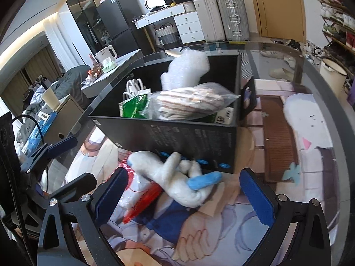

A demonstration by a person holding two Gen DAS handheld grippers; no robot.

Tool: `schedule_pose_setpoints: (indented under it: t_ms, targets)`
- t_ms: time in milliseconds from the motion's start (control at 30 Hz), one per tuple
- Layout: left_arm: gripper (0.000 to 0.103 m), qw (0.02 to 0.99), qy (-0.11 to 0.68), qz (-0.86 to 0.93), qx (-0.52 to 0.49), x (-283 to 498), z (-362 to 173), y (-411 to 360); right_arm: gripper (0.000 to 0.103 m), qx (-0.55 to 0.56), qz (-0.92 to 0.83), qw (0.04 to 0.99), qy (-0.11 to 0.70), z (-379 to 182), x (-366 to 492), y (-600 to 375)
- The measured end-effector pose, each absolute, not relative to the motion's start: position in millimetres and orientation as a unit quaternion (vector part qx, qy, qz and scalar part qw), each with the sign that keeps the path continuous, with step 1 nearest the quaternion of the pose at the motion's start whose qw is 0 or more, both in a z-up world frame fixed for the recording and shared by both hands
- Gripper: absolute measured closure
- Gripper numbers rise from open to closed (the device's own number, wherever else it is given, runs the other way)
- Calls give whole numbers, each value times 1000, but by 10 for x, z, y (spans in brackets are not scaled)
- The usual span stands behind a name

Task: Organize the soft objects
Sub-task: 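Move right gripper to white plush toy while left gripper moves to red balloon-glue bag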

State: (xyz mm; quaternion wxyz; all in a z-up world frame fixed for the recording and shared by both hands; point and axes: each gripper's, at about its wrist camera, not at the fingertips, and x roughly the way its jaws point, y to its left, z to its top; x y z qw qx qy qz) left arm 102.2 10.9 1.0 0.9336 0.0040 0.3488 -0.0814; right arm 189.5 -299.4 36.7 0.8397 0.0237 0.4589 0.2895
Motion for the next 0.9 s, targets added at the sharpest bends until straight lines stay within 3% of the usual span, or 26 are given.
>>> schedule_pose_setpoints:
  t_ms: [667, 900]
  targets:
    - [0, 934, 351, -64, -10, 1031, -11, 283, 1, 34, 243, 848, 469, 304, 1873, -2806]
    - [0, 933, 353, -64, -12, 1040, -13, 281, 7, 37, 230, 854, 466, 309, 1841, -2966]
